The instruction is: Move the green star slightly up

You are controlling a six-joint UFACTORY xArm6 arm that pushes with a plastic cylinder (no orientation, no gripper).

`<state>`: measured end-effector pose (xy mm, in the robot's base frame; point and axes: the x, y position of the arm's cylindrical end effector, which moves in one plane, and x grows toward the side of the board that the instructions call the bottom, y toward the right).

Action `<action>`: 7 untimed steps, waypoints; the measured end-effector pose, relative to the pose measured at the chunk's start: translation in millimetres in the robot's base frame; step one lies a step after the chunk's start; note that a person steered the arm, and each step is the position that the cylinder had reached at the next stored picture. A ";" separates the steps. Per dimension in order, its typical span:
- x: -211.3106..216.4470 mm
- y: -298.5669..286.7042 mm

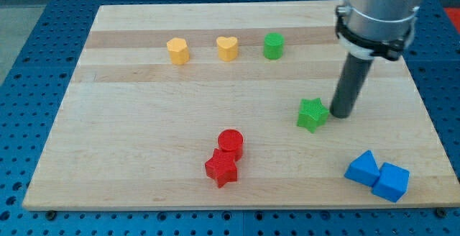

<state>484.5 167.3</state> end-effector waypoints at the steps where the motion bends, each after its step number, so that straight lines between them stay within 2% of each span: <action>1: 23.6 5.0; 2: 46.0 0.1; 7: 17.0 -67.9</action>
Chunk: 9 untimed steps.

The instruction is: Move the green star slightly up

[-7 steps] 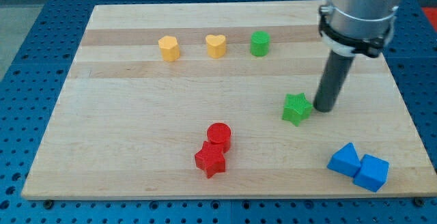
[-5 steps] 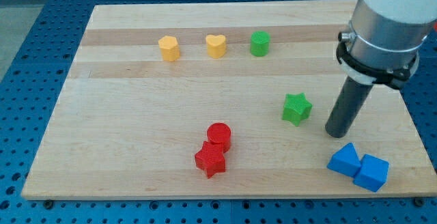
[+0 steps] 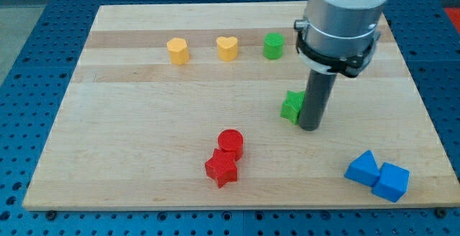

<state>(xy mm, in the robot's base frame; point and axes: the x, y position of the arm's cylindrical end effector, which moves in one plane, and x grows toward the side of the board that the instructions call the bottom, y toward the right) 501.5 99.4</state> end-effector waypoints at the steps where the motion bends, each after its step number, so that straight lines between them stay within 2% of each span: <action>1: 0.0 -14.6; 3: -6.0 -34.6; 5: -30.2 -46.8; 7: -25.0 -44.4; 8: -5.9 -6.0; 9: -8.3 64.9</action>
